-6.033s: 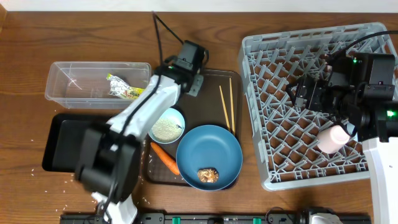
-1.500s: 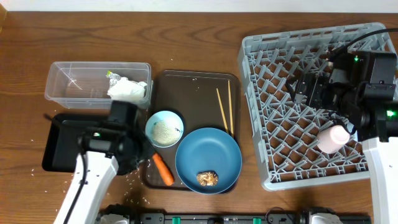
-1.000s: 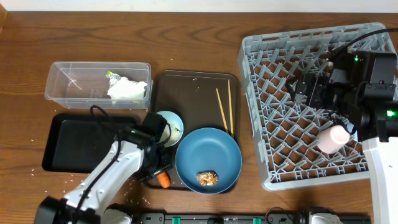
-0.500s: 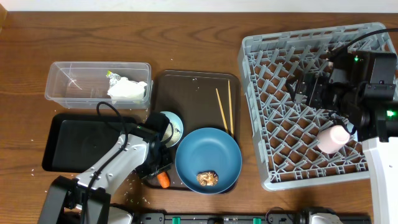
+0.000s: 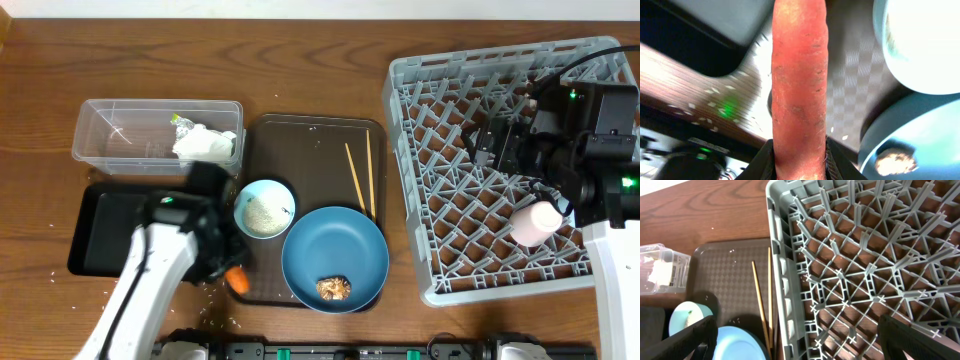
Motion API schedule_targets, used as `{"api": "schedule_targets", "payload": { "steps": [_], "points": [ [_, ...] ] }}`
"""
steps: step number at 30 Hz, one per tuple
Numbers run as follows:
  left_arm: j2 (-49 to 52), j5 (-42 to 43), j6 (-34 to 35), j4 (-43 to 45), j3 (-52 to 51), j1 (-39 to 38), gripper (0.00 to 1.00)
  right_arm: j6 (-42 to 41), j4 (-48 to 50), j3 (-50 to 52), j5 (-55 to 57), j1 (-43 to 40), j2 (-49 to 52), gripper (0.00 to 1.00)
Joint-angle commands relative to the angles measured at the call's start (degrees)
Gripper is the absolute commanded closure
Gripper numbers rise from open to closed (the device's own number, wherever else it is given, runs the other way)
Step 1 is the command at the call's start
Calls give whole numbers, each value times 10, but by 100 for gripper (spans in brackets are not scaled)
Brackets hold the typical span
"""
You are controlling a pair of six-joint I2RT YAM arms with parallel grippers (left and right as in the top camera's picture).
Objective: Sort waste into correct bins and load items into the dishwasher rack
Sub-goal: 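Grasp the carrot with the left gripper and place it on the black tray, then move the left gripper toward the large blue plate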
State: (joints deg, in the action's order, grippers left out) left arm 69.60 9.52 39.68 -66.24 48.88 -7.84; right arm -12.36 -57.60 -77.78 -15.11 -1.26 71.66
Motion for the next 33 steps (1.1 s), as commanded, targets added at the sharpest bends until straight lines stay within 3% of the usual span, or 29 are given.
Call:
{"api": "schedule_targets", "payload": {
  "steps": [1, 8, 15, 16, 17, 19, 28, 33],
  "points": [
    [-33, -65, -15, -3, 11, 51, 77, 8, 0, -1, 5, 4, -1, 5],
    [-30, -137, 27, 83, -4, 164, 77, 8, 0, -1, 5, 4, -1, 5],
    [24, -141, 107, 143, -36, 223, 75, 8, -1, -1, 5, 4, -1, 5],
    [30, -140, 107, 144, -36, 227, 54, 8, -1, -1, 5, 4, -1, 5],
    [34, -139, 107, 144, -36, 231, 43, 8, -1, -1, 5, 4, -1, 5],
    [36, -131, 105, 142, -35, 236, 39, 8, -2, -1, 5, 4, -1, 5],
    [0, -5, -44, 109, 36, 232, 35, 8, -2, -1, 5, 4, -1, 4],
    [-30, 35, -150, 84, 100, 172, 36, 8, 2, -1, 2, 6, -1, 4]
  ]
}}
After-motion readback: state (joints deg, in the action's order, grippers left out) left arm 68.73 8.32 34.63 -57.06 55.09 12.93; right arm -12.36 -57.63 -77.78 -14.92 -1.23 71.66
